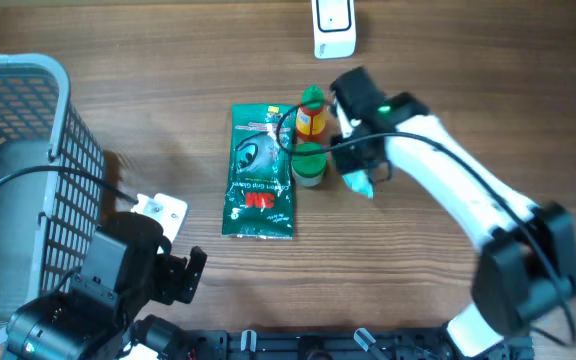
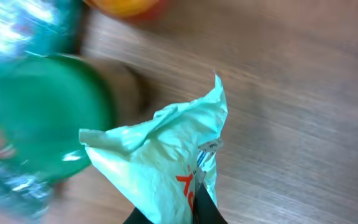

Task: Scan the item barcode
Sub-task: 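Reach right gripper to light-green tissue pack and grasp it, then lift tissue pack with right gripper and hold it at the scanner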

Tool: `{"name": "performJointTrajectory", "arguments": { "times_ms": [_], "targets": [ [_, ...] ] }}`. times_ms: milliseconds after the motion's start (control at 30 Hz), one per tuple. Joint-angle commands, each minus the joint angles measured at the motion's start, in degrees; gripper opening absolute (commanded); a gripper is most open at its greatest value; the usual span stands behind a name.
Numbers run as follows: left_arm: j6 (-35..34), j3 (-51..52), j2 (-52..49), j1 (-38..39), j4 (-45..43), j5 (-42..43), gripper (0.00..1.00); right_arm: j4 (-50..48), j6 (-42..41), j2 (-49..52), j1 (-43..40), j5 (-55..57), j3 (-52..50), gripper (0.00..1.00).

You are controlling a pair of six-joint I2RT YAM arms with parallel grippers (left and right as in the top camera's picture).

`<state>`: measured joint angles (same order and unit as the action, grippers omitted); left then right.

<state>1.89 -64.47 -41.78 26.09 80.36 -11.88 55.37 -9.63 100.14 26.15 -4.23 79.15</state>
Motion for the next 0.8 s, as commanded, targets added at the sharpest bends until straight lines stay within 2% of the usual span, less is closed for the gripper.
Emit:
{"name": "performJointTrajectory", "arguments": {
  "times_ms": [0,67,133,267,433,667,733,767],
  "targets": [
    [0.5,-0.2,0.2,-0.2,-0.1,0.5,1.0,5.6,14.0,-7.5,-5.5,-28.8,1.1,0.05],
    [0.5,-0.2,0.2,-0.2,-0.1,0.5,1.0,9.1,24.4,-8.0,-8.8,-45.5,1.1,0.05],
    [0.5,-0.2,0.2,-0.2,-0.1,0.5,1.0,12.4,24.5,-7.7,-9.7,-63.1,1.0,0.05],
    [0.5,-0.2,0.2,-0.2,-0.1,0.5,1.0,12.8,24.4,-7.8,-9.6,-88.9,1.0,0.05],
    [0.5,-0.2,0.2,-0.2,-0.1,0.5,1.0,11.6,12.2,-7.8,-9.6,-88.8,1.0,0.04],
    [0.5,-0.2,0.2,-0.2,-0.1,0.5,1.0,11.5,12.7,-7.8,-9.6,-87.6,1.0,0.04],
    [0.5,-0.2,0.2,-0.2,-0.1,0.5,1.0,12.1,13.2,-8.1,-9.6,-80.8,1.0,0.05],
    [0.5,-0.2,0.2,-0.2,-0.1,0.5,1.0,13.9,16.6,-8.7,-9.6,-76.6,1.0,0.04]
  ]
}}
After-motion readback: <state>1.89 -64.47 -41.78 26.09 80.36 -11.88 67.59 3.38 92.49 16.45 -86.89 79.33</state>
